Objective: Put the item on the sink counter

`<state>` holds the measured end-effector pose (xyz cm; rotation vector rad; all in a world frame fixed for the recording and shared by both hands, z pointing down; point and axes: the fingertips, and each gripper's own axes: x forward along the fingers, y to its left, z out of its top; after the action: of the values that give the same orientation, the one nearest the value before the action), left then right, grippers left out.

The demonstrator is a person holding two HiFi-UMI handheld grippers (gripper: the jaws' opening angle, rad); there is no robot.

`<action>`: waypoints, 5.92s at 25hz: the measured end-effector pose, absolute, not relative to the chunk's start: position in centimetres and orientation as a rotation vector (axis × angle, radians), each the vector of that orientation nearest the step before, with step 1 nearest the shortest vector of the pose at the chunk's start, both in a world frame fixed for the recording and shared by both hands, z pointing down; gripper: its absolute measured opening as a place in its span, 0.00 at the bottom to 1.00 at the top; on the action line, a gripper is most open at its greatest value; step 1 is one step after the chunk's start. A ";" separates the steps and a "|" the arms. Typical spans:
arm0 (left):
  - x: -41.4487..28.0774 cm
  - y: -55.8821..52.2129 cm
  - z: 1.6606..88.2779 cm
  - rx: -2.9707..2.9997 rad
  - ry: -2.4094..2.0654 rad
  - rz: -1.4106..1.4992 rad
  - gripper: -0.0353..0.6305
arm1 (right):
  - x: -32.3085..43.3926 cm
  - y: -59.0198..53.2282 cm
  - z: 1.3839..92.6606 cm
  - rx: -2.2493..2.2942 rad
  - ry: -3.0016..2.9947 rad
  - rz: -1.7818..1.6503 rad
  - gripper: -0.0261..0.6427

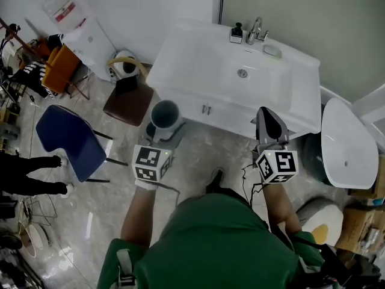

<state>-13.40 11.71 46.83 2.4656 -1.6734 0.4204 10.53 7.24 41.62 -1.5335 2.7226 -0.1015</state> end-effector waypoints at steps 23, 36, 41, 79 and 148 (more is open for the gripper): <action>-12.9 -2.2 46.4 2.409 -1.742 0.386 0.57 | 12.5 -7.1 42.8 -1.518 2.756 -0.175 0.04; -16.6 -19.6 46.9 2.541 -1.534 0.371 0.57 | 8.8 -19.7 42.5 -1.736 2.655 -0.169 0.04; -18.0 -26.1 47.0 2.595 -1.442 0.361 0.57 | 7.4 -24.4 42.4 -1.831 2.614 -0.172 0.04; -15.7 -56.8 62.7 2.650 -1.387 0.531 0.57 | 13.0 -35.7 51.0 -2.208 2.512 -0.460 0.04; -12.7 -38.8 30.2 2.756 -1.712 -0.017 0.05 | 6.6 -38.2 29.9 -1.558 2.628 0.132 0.04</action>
<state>-12.65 -38.79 30.19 2.7557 -1.7119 -0.0165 6.63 -38.21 29.95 -1.5585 2.6276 0.1324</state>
